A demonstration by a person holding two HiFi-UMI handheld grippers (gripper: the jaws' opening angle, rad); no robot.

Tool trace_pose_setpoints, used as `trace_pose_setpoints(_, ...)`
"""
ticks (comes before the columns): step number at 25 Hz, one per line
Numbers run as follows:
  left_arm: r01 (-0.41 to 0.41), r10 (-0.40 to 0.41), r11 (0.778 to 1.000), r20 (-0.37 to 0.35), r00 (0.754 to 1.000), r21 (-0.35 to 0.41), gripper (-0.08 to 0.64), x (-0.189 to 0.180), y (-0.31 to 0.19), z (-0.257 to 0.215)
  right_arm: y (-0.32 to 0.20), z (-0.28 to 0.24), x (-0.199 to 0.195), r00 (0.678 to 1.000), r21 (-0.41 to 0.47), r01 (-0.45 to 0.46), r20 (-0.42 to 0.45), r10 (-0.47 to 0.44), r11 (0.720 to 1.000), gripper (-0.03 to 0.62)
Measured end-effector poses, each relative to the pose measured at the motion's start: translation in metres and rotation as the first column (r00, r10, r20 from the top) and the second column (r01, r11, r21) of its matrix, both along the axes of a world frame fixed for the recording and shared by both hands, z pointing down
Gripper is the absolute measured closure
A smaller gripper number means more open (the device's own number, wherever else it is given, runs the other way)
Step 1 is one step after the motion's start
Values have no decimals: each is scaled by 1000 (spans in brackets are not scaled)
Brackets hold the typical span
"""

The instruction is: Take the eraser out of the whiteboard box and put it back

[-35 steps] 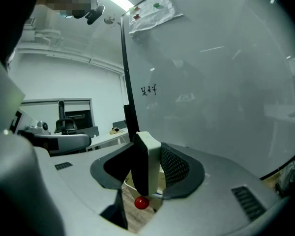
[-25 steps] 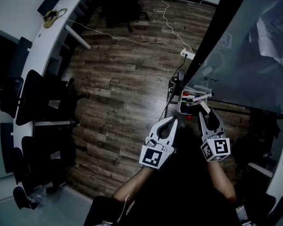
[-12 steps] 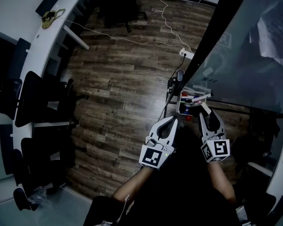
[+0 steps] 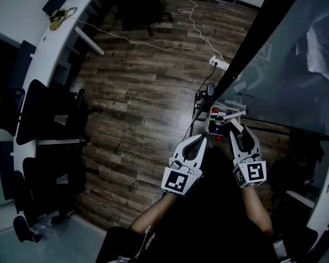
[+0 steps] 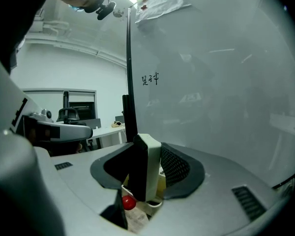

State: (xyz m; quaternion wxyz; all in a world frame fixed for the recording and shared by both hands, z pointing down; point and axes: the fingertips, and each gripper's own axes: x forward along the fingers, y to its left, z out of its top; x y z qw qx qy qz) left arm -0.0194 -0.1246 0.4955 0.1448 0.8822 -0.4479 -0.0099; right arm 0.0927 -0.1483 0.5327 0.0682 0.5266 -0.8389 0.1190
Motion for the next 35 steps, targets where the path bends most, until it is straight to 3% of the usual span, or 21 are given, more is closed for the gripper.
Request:
trace_pose_setpoints(17, 18, -18, 1000, -4, 1000, -6, 555, 7, -13, 2, -14, -16, -24, 987, 84, 161, 15, -163, 983, 417)
trace_pose_setpoints(27, 44, -44, 999, -2, 999, -11, 554, 3, -19, 4, -15, -20, -48, 924, 121, 382, -27, -382, 916, 419)
trace_pose_setpoints(35, 50, -50, 999, -2, 999, -15, 554, 9, -22, 4, -12, -10, -49, 887, 108, 461, -63, -457, 881, 419)
